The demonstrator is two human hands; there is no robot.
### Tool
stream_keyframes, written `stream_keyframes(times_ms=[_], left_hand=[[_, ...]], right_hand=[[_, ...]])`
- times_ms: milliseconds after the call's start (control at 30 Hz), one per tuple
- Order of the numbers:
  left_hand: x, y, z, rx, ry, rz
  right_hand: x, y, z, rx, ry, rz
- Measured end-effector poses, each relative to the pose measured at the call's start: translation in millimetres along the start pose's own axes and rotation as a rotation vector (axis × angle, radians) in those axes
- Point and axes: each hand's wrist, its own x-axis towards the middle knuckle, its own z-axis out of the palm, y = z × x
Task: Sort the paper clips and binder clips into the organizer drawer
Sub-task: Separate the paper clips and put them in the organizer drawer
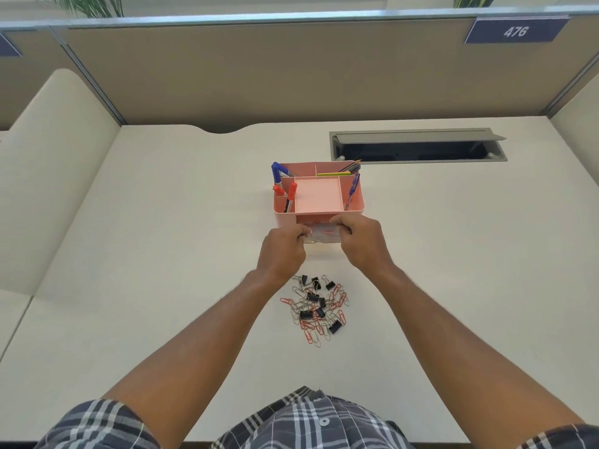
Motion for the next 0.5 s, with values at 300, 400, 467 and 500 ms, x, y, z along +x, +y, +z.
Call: stream_keyframes(times_ms=[300, 400, 467, 500], left_hand=[[-56.6, -21.7, 14.1, -0.009, 0.021, 0.015], [-76.3, -28.5, 30.6, 0.09, -0.153, 0.033], [-83.3, -27.1, 38.3, 0.113, -0.17, 0.086], [-84.8, -25.0, 41.6, 0.129, -0.177, 0.121]], right_hand=[[-58.1, 44.8, 1.7, -0.125, -0.241, 0.435], [-73.0, 48.5, 15.0, -0.318, -0.424, 0.442], [-77.8, 46.5, 23.8, -0.376, -0.443, 0.431], [-79.0, 44.8, 27.7, -0.395, -0.438, 0.424]])
